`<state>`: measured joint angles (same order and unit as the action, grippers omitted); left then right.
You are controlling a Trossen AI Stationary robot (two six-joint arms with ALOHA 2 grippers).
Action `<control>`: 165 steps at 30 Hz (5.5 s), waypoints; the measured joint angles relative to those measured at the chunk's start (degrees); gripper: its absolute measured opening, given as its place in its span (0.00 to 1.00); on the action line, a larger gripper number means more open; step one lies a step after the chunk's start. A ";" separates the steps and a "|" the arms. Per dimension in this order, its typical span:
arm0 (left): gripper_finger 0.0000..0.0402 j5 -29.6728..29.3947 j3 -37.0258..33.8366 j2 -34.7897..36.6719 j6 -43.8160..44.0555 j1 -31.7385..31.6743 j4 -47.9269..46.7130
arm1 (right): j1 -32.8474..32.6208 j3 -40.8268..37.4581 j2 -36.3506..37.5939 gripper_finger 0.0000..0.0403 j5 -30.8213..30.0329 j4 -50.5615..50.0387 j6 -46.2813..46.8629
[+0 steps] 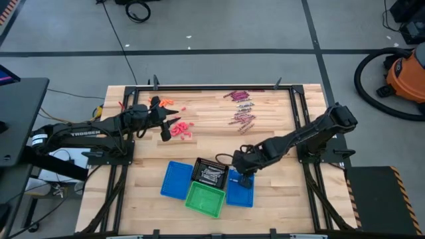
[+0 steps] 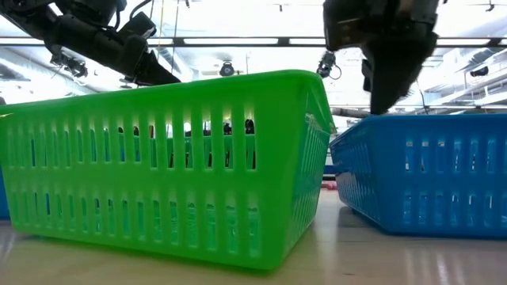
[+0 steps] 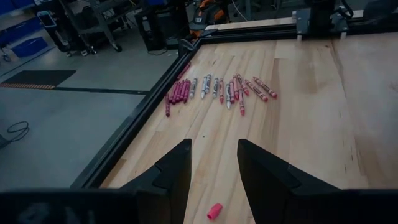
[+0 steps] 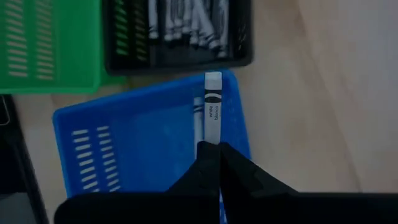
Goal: Sort crayons
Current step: Put the white crayon into the right blue bin, then put the pink crayon into the green bin
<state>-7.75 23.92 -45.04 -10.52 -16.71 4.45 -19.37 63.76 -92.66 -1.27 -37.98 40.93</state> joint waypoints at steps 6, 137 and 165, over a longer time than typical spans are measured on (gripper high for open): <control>0.35 0.01 0.00 0.00 -0.01 0.00 0.00 | -1.71 -2.77 0.00 0.02 0.43 4.18 3.21; 0.35 4.44 7.52 -18.71 5.00 11.51 -6.69 | 18.84 13.85 -6.37 0.03 -3.48 2.62 -38.93; 0.35 2.85 7.89 -15.17 12.74 19.55 -13.40 | 0.18 14.97 -15.83 0.03 7.56 24.53 -6.13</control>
<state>-4.89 31.81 -60.20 2.22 2.84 -8.95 -19.19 78.74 -108.49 6.28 -13.45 34.80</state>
